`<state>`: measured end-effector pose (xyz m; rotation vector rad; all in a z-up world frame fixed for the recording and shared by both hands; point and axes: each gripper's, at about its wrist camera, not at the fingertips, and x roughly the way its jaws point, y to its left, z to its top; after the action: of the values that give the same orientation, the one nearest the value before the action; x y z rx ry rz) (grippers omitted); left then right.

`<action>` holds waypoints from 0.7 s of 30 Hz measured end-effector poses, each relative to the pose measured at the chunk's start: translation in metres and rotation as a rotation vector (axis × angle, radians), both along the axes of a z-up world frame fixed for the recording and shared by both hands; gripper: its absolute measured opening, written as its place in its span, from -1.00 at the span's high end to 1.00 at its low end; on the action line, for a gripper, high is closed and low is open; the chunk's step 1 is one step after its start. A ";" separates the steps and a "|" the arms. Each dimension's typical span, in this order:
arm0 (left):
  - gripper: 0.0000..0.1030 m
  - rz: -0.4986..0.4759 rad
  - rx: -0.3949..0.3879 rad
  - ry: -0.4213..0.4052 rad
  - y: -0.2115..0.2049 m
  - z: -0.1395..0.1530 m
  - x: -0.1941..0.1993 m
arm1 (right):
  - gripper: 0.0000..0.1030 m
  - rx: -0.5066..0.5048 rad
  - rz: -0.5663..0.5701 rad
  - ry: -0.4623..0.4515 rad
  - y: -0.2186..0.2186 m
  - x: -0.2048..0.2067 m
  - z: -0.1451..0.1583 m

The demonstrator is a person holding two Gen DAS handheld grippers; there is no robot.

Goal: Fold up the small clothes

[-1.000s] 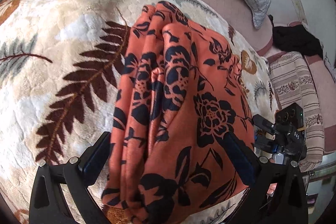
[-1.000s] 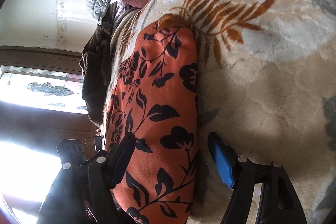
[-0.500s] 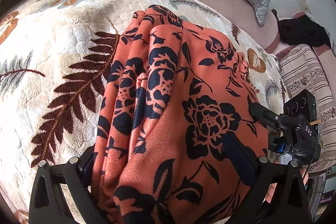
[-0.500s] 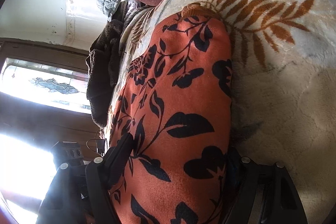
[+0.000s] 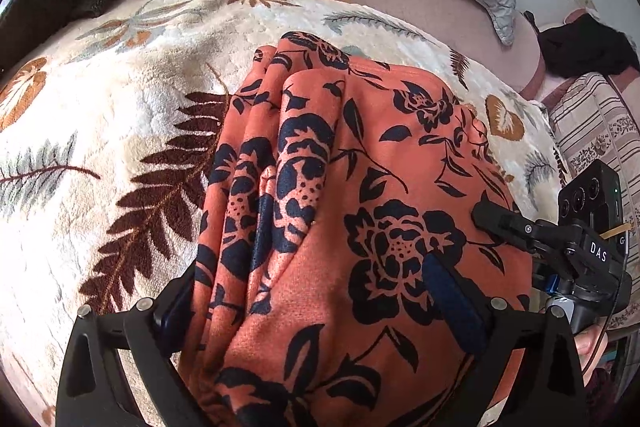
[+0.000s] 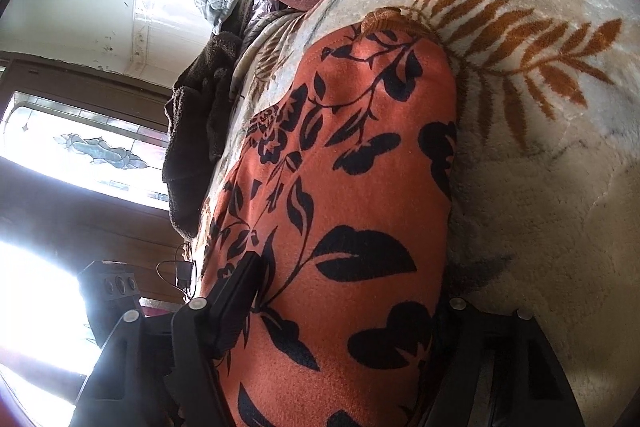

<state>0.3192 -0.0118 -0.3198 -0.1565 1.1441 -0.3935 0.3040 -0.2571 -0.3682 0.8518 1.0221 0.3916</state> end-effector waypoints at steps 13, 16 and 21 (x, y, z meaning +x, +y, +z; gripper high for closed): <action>-0.29 0.034 -0.015 -0.038 0.006 -0.001 0.006 | -0.15 -0.036 -0.006 -0.021 0.005 0.002 0.002; -0.06 0.047 -0.024 -0.056 0.011 0.001 0.005 | -0.09 -0.059 -0.003 -0.040 0.009 0.002 0.007; 0.21 0.051 -0.014 -0.097 0.012 0.009 0.002 | 0.00 -0.102 0.009 -0.076 0.013 0.001 0.017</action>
<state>0.3215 0.0007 -0.3105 -0.1763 1.0397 -0.3599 0.3054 -0.2439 -0.3508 0.7359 0.9681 0.3739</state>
